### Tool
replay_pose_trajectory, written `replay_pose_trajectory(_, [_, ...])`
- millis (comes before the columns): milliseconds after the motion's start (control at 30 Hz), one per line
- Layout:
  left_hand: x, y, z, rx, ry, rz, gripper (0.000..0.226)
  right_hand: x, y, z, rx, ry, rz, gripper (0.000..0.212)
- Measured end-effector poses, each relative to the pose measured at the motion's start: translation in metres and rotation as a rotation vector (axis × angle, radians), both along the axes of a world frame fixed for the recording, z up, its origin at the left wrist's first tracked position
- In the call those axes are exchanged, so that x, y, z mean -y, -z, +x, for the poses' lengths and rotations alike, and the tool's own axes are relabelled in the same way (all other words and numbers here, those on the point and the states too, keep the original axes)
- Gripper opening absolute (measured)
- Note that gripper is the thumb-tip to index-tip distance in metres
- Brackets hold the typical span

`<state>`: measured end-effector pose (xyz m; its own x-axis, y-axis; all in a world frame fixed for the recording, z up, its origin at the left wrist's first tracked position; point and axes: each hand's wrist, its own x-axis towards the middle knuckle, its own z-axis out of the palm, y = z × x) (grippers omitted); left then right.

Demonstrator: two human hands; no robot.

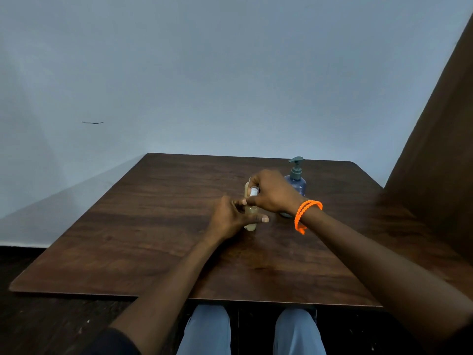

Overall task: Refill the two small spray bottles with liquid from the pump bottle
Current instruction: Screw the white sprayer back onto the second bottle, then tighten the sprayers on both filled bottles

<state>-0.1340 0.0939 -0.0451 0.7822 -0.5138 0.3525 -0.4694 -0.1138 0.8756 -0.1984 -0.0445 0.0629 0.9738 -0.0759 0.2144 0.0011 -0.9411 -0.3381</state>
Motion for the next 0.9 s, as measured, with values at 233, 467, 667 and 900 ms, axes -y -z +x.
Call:
replay_pose_trajectory(233, [-0.005, -0.001, 0.006, -0.05, -0.029, 0.034, 0.057, 0.02, -0.01, -0.023, -0.035, -0.055, 0.309, 0.042])
replay_pose_trajectory(467, [-0.012, -0.004, 0.024, -0.009, -0.238, 0.039, 0.057, 0.133, 0.002, -0.033, 0.523, 0.505, 0.53, 0.007])
replay_pose_trajectory(667, [-0.009, -0.008, 0.021, 0.054, -0.269, 0.083, 0.055, 0.165, 0.04, 0.008, -0.097, 0.114, 0.286, 0.041])
replay_pose_trajectory(900, [-0.011, -0.005, 0.034, 0.031, -0.296, 0.17, 0.051, 0.179, 0.066, 0.037, -0.131, 0.1, 0.108, 0.014])
